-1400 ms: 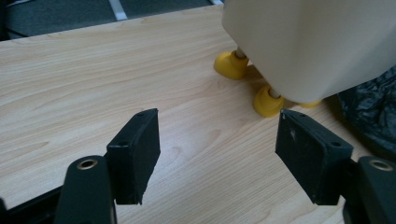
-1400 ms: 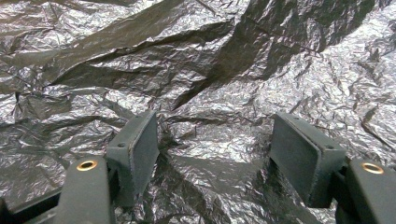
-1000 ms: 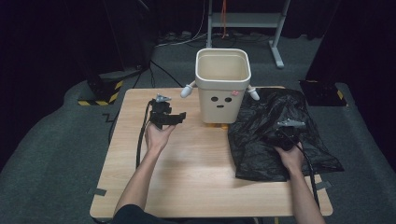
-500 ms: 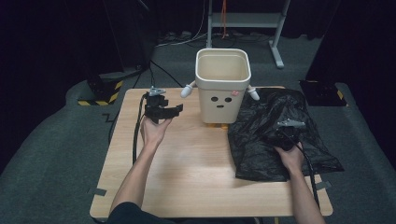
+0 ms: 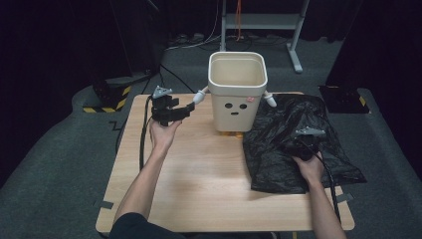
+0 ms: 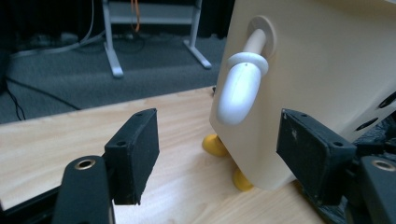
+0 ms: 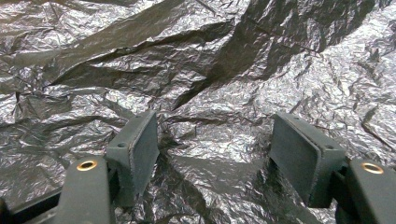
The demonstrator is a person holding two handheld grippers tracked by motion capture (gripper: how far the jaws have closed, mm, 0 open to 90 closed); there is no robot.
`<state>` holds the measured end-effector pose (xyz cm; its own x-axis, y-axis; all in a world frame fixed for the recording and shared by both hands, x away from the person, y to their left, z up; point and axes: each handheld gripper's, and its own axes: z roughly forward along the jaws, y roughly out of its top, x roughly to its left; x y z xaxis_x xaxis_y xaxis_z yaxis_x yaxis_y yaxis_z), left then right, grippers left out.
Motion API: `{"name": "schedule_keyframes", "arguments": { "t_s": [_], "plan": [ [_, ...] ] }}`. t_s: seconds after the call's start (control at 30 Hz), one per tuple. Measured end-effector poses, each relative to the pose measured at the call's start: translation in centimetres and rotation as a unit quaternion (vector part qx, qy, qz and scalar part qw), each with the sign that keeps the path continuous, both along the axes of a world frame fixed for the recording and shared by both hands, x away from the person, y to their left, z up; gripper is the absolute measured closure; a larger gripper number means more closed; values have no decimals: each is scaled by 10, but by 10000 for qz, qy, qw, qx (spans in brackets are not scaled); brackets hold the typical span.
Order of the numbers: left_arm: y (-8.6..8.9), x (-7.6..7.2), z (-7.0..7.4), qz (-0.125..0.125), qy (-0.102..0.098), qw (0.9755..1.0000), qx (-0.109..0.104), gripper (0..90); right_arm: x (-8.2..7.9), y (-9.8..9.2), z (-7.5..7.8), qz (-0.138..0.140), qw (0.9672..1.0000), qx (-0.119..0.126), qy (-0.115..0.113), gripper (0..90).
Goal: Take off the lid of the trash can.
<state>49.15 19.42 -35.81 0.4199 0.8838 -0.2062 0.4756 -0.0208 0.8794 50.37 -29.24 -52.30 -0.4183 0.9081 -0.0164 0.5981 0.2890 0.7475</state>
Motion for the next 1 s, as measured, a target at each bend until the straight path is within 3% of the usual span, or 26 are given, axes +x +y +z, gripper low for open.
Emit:
{"name": "schedule_keyframes", "arguments": {
  "t_s": [0.17,0.3,0.4,0.57,0.67,0.73,1.0],
  "plan": [
    [2,0,11,-2,228,9997,-3,303,0,0,0,3,10000,-1,0,320],
    [-2,1,26,-50,475,9981,394,362,0,0,0,-3,10000,3,2,321],
    [-6,1,38,19,328,9978,575,370,0,0,0,-2,10000,3,2,321],
    [-5,1,57,33,125,9987,496,382,0,0,0,-1,10000,2,3,321],
    [-5,4,66,20,130,9990,421,372,0,0,0,8,10000,4,-5,321],
    [-7,6,72,8,137,9987,493,375,0,0,0,3,10000,-4,-3,321],
    [-14,17,90,-339,60,9983,472,381,0,0,0,-2,10000,3,4,321]
  ]
}}
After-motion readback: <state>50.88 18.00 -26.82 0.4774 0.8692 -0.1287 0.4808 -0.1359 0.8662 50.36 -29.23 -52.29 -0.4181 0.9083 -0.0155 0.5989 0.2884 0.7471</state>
